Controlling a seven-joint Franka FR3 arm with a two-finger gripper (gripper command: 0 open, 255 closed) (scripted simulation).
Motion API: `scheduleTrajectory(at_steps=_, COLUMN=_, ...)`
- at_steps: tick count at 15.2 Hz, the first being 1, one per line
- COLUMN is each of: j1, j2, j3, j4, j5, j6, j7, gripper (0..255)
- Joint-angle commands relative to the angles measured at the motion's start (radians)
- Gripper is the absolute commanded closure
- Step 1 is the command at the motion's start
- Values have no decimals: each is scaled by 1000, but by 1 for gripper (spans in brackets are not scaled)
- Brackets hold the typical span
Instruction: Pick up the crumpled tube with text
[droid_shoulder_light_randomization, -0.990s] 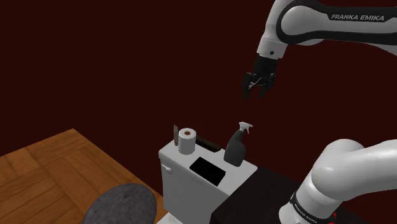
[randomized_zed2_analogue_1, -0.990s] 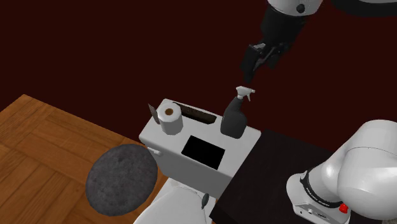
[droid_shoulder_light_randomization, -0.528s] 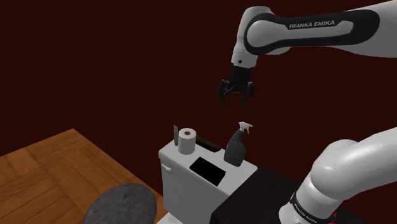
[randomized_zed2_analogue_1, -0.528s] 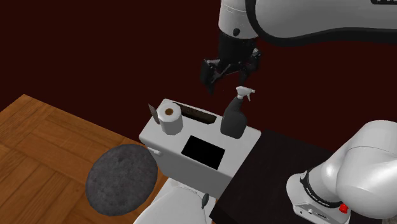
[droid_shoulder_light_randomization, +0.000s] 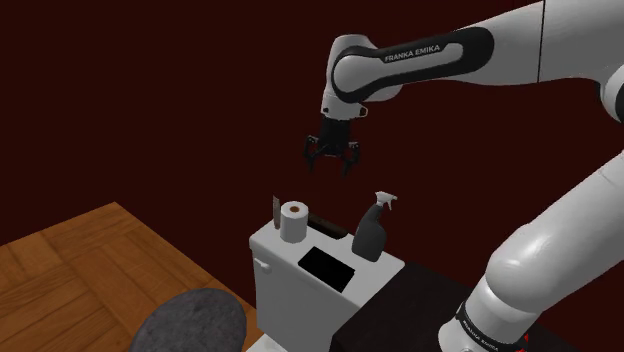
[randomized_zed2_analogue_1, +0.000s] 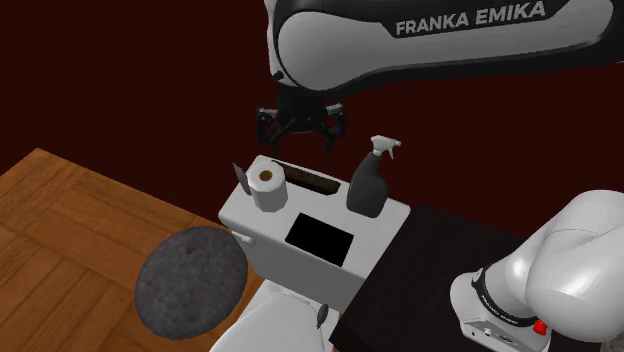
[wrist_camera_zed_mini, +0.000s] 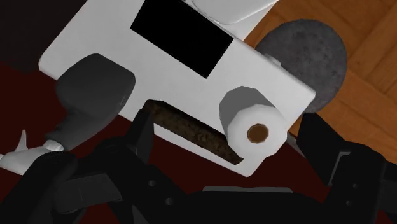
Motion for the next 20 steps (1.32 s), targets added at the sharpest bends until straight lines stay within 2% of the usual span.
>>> scheduleTrajectory(at_steps=1, j1=-7, j2=82, j3=21, j4=42, j5=-6, j6=31, j7=93, gripper=0)
scheduleTrajectory(at_steps=9, j1=0, j2=419, j3=41, j4=281, j5=-62, j6=95, j7=424, gripper=0)
scheduleTrajectory(at_steps=19, j1=51, j2=824, j3=-31, j4=667, j5=-86, j6=89, j7=742, gripper=0)
scheduleTrajectory(at_steps=20, j1=52, j2=829, j3=-32, j4=661, j5=-87, j6=99, j7=741, gripper=0)
